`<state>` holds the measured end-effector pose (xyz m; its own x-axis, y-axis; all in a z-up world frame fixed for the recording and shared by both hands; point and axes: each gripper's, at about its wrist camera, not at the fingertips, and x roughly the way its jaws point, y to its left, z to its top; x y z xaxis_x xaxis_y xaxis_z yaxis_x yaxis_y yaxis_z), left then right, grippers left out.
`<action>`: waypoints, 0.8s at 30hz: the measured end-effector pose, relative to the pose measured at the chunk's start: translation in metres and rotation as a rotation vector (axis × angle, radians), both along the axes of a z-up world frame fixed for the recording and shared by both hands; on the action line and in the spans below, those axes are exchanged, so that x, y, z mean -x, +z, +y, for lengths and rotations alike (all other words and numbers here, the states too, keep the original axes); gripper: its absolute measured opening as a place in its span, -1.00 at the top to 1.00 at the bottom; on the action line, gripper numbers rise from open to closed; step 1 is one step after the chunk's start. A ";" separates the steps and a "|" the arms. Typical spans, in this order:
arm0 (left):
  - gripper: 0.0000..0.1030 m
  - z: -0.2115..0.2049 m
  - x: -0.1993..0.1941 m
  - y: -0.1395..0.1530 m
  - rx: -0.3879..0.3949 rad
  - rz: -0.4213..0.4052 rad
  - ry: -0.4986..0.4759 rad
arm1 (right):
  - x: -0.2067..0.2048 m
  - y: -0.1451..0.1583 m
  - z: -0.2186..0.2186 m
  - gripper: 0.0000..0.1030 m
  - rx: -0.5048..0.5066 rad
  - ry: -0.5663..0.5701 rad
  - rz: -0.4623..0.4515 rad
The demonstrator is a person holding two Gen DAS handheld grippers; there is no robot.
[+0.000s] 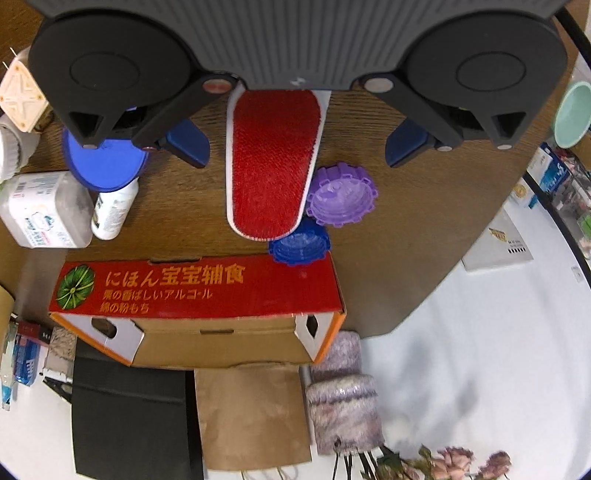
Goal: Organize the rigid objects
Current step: 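Grasp the red lint brush with the left tool while the right tool grasps the green spray bottle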
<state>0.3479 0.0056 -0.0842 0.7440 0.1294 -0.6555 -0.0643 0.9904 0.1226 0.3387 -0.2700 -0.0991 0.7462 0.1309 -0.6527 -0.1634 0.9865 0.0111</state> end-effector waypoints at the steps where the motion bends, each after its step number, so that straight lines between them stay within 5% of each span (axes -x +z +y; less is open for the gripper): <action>1: -1.00 0.000 -0.003 -0.003 0.004 0.010 0.001 | 0.000 0.000 -0.001 0.26 -0.004 -0.002 -0.004; 7: -0.76 0.005 -0.008 -0.012 0.045 0.047 -0.001 | 0.004 -0.002 -0.001 0.39 -0.006 -0.003 -0.034; 11: -0.14 0.003 0.000 -0.010 0.098 0.030 -0.042 | 0.005 -0.003 0.001 0.40 0.000 0.010 -0.044; 24: -0.11 -0.006 0.011 -0.004 0.044 -0.034 -0.049 | 0.013 0.001 0.002 0.41 0.005 0.001 -0.094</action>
<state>0.3364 -0.0003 -0.0882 0.7704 0.0639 -0.6344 -0.0189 0.9968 0.0774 0.3257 -0.2676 -0.0985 0.8040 0.1288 -0.5806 -0.1647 0.9863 -0.0094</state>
